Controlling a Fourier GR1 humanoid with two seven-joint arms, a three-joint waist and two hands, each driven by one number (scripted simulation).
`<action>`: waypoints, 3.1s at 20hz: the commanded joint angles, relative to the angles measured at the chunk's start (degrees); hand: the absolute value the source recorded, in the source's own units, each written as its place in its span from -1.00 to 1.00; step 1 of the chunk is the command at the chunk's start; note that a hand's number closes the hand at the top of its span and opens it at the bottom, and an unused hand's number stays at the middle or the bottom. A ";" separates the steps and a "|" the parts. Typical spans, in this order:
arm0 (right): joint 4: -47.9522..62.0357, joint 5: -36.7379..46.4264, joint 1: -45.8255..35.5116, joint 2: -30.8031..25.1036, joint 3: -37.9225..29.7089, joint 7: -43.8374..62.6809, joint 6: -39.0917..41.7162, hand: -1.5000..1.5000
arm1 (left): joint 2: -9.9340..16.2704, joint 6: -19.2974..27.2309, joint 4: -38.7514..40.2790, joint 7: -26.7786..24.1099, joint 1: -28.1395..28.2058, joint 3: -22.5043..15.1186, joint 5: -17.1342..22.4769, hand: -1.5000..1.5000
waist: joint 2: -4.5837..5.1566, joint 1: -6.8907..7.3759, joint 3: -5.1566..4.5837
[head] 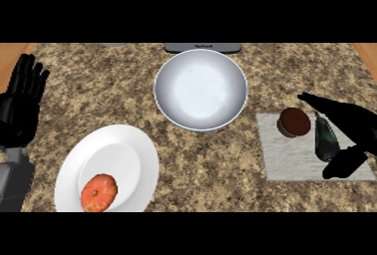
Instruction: Pick the cupcake from the placemat and place it in the bowl
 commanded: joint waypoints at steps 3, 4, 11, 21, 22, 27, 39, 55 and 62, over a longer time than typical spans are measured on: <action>6.64 7.07 -1.52 5.49 -2.13 -4.70 0.28 -1.00 | -2.77 0.18 1.83 -1.28 -1.26 0.28 -2.19 0.00 | 0.00 -0.09 0.00; 7.39 8.19 -1.61 6.38 -1.40 -6.06 0.27 -1.00 | -0.18 -1.68 -2.11 2.91 0.77 1.66 -0.62 0.00 | -0.04 0.10 0.01; 11.34 12.24 -2.92 9.98 -4.53 -13.35 -0.27 -1.00 | -1.90 -1.94 -3.22 2.62 1.99 2.31 -2.15 0.00 | -0.05 0.04 0.00; 19.41 20.77 -1.93 13.58 -5.94 -19.30 -1.61 -1.00 | -3.28 -4.21 -2.14 0.90 1.87 3.79 -3.01 0.00 | -0.05 -0.02 0.00; 18.93 21.19 -3.98 14.82 -6.05 -16.90 -0.22 -1.00 | -2.53 -4.56 3.27 0.69 -3.37 4.48 -3.09 0.00 | -0.01 -0.17 -0.01; 24.83 24.31 -6.86 17.37 -6.89 -18.44 -0.99 -1.00 | -4.47 -3.18 -5.53 3.35 2.50 3.96 -3.71 0.00 | -0.05 0.16 0.00; 36.94 31.96 -7.91 20.10 -7.49 -25.12 -9.06 1.00 | -3.83 -5.26 -3.42 2.97 0.68 6.20 -3.64 0.00 | -0.01 0.17 0.02; 57.87 34.47 -18.78 -2.79 -16.14 -51.69 -12.13 1.00 | -4.90 -6.54 -1.82 1.27 -1.99 5.32 -4.37 0.00 | 1.60 3.09 0.33; 70.69 36.84 -26.25 -6.26 -18.01 -60.95 -20.80 1.00 | -6.09 -6.17 0.77 -1.82 -0.72 4.76 -5.97 0.00 | 1.14 2.65 0.22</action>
